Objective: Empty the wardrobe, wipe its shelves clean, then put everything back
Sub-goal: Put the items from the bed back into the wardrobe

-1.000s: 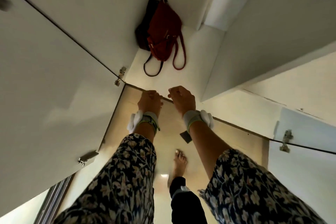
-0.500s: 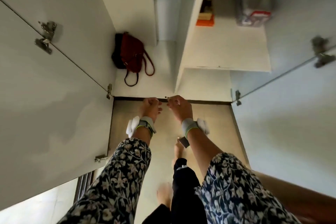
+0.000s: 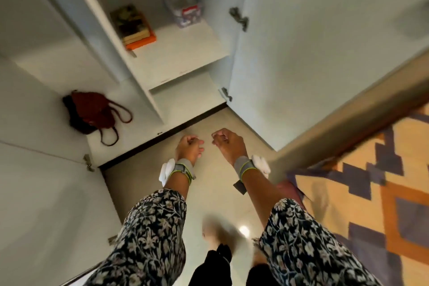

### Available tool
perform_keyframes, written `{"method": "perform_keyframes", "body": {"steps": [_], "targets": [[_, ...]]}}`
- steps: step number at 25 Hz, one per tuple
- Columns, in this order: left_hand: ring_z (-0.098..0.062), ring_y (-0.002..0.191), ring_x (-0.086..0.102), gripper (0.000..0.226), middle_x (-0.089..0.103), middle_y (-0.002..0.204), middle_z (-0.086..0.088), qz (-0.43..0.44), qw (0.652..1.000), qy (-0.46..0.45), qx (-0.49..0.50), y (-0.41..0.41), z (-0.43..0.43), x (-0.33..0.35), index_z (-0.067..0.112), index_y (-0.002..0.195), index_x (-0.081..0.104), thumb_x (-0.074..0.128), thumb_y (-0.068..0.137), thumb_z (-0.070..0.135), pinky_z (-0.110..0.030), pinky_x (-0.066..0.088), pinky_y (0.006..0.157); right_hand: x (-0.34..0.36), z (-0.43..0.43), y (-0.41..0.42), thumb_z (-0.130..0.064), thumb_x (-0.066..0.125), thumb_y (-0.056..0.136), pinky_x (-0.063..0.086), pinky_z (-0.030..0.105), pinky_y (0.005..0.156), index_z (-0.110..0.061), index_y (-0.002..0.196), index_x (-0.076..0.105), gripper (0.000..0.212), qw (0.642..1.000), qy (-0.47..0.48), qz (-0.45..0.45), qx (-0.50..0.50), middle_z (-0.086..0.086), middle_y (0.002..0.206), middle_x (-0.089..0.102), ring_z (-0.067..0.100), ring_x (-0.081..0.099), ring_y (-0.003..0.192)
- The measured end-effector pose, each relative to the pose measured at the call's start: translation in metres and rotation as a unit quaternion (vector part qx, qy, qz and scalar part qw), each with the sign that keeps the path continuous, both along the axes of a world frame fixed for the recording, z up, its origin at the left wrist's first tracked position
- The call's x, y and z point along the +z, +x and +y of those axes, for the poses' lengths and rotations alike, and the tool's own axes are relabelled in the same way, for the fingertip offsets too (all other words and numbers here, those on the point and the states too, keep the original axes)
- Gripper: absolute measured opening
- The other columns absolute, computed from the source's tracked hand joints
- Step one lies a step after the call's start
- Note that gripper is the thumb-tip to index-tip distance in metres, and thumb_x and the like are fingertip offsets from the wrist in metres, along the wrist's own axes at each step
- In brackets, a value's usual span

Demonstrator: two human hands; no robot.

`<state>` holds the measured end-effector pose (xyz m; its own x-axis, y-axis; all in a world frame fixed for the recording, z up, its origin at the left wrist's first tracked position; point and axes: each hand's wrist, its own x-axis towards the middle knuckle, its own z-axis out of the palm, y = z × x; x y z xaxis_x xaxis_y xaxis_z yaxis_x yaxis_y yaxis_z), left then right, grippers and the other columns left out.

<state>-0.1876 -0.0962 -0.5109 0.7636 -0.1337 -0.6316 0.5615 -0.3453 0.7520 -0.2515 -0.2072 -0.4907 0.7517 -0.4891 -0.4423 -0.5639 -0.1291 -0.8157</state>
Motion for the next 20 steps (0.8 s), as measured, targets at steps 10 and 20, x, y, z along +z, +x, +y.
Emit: {"method": "perform_keyframes", "body": {"steps": [10, 20], "targets": [[-0.017, 0.066, 0.059, 0.011, 0.064, 0.096, -0.01, -0.022, 0.976, -0.039, -0.212, -0.214, -0.148, 0.016, 0.011, 0.104, 0.053, 0.046, 0.095, 0.01, -0.026, 0.048, 0.061, 0.021, -0.119, -0.27, -0.025, 0.056, 0.091, 0.047, 0.026, 0.073, -0.016, 0.083, 0.063, 0.014, 0.977, -0.043, 0.0, -0.21, -0.001, 0.079, 0.067, 0.019, 0.063, 0.077], [-0.013, 0.058, 0.058, 0.007, 0.062, 0.085, -0.009, -0.021, 0.877, -0.06, -0.477, -0.532, -0.26, 0.042, 0.008, 0.102, 0.049, 0.044, 0.097, 0.008, -0.022, 0.048, 0.05, 0.056, -0.151, -0.61, -0.026, 0.052, 0.093, 0.033, 0.029, 0.062, -0.025, 0.067, 0.049, 0.026, 0.903, -0.1, 0.041, -0.415, 0.011, 0.078, 0.063, 0.025, 0.056, 0.074]]}}
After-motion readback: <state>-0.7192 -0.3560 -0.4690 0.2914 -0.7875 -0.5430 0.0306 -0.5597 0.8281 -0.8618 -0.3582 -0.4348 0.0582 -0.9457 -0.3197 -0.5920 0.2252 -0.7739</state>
